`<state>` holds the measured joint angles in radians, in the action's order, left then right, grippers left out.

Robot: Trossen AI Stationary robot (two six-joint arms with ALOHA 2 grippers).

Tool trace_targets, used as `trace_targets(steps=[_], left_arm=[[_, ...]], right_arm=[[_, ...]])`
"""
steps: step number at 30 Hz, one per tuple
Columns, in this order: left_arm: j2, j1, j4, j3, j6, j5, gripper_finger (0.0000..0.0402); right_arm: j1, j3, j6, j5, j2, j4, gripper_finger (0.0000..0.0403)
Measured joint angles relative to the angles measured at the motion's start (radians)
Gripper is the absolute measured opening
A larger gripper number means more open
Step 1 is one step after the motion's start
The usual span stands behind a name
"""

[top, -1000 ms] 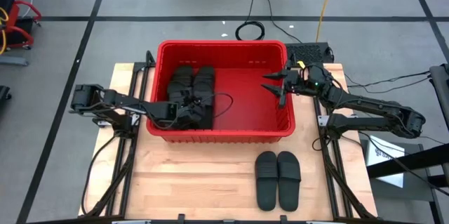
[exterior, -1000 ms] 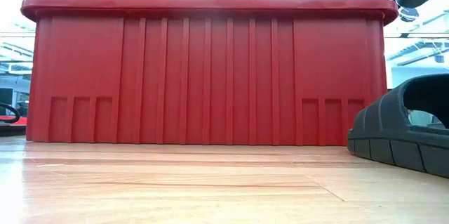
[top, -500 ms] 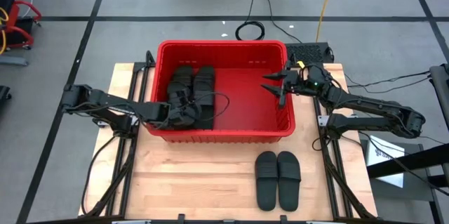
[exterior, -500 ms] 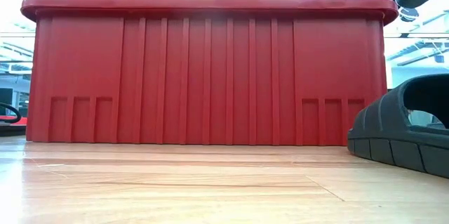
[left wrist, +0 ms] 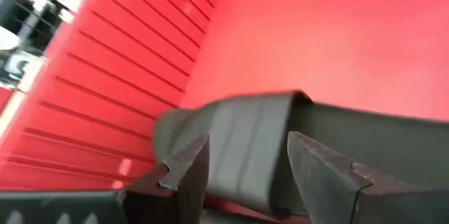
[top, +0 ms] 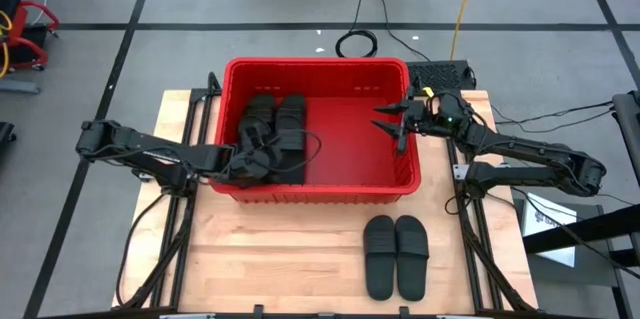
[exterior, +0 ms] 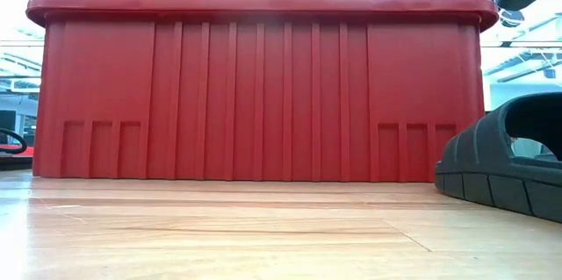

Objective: Pick and place slides into bin
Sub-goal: Put the left black slide into the red bin

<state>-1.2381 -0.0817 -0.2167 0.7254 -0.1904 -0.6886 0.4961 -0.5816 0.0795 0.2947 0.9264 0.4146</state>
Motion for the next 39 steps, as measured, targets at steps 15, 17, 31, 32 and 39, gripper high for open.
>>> trace_targets(steps=[15, 17, 31, 32, 39], left_arm=[[0.144, -0.001, 0.144, 0.002, -0.155, -0.123, 0.02], [0.159, -0.006, 0.181, 0.002, -0.176, -0.124, 0.02], [0.165, -0.129, 0.23, 0.119, -0.271, -0.128, 0.02], [0.158, -0.145, 0.229, 0.134, -0.276, -0.127, 0.02], [0.13, -0.282, 0.221, 0.175, -0.323, -0.256, 0.02]], right_arm=[[-0.003, 0.0, -0.045, 0.002, 0.0, 0.034, 0.0155], [-0.01, 0.0, -0.045, 0.024, 0.0, 0.044, 0.0155], [-0.133, 0.0, -0.103, 0.129, -0.018, 0.167, 0.0155], [-0.143, 0.0, -0.103, 0.129, -0.025, 0.166, 0.0155], [-0.239, 0.0, -0.121, 0.129, -0.072, 0.166, 0.0155]])
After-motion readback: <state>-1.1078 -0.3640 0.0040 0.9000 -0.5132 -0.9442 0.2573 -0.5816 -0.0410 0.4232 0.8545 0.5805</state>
